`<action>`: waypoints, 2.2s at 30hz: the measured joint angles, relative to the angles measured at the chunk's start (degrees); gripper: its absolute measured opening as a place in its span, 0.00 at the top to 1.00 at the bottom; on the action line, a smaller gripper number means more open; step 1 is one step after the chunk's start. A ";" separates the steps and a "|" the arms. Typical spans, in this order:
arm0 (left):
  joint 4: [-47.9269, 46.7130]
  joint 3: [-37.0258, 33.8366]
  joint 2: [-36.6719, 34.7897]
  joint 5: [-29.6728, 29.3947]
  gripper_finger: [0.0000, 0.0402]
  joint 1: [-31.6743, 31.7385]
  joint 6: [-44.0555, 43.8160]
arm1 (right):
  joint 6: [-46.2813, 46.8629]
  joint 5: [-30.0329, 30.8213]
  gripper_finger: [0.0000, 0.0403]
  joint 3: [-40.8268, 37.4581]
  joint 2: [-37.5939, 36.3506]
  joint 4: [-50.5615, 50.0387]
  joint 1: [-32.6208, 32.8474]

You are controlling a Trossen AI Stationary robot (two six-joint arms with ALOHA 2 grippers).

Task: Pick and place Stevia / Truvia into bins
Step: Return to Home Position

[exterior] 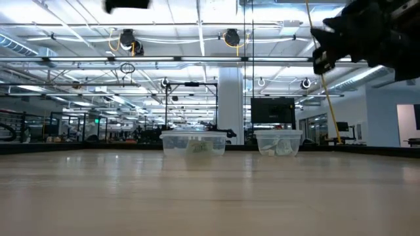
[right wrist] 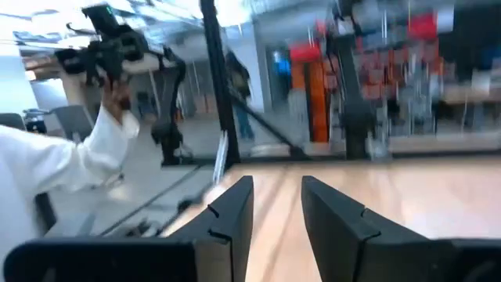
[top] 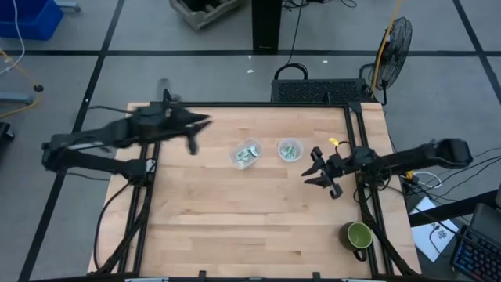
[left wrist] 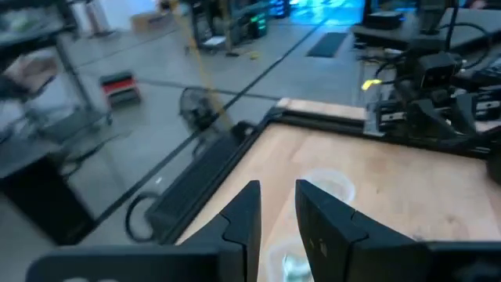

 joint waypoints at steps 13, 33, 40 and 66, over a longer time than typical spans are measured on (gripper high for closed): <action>-22.87 -8.34 -29.06 -5.19 0.78 -4.68 -11.96 | -1.26 -2.65 0.75 -0.02 -32.82 -32.15 -9.55; -0.80 -33.94 -51.07 -3.30 0.78 -4.79 -6.29 | 1.56 -5.44 0.75 -0.02 -50.43 -50.94 -15.69; -3.70 -32.58 -51.06 -2.34 0.78 -4.78 -7.80 | 1.61 -6.96 0.75 -0.11 -50.43 -50.65 -17.41; 33.90 -56.85 -50.86 6.36 0.78 -4.87 -8.31 | 1.69 -5.43 0.75 -4.70 -50.32 -43.61 -17.59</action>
